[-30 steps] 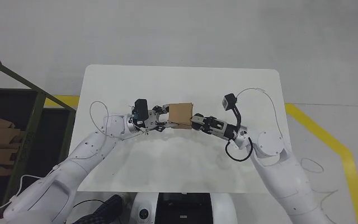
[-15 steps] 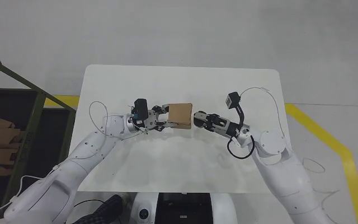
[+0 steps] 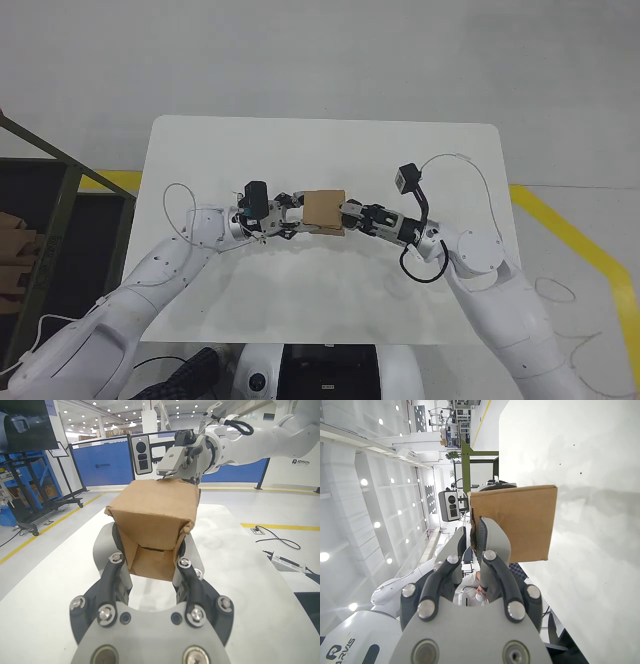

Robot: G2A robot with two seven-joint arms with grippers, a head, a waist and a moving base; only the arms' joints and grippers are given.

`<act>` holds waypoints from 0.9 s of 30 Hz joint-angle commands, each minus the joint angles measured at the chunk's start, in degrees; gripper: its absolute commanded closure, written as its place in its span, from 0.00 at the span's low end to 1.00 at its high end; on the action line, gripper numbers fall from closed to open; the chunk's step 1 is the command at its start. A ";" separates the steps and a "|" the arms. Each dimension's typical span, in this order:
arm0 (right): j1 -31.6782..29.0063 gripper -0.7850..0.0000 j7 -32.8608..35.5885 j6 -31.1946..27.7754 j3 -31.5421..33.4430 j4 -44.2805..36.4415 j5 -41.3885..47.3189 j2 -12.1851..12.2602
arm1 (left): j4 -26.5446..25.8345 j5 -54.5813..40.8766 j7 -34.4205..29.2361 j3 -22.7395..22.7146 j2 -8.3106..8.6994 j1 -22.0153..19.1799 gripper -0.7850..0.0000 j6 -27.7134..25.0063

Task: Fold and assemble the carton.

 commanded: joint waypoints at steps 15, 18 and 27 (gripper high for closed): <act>-4.50 0.74 -2.33 -3.11 5.74 -0.77 2.06 0.90 | 7.05 0.85 -7.96 1.34 -1.58 -1.14 0.49 3.80; -4.36 0.73 -2.46 -3.18 5.46 -0.33 1.93 0.86 | 7.92 0.92 -9.18 1.68 -1.92 -1.50 0.16 3.81; -1.96 0.74 -1.26 -3.29 3.71 3.30 3.54 0.43 | 8.32 0.68 -7.16 1.69 -2.11 -1.85 0.00 1.07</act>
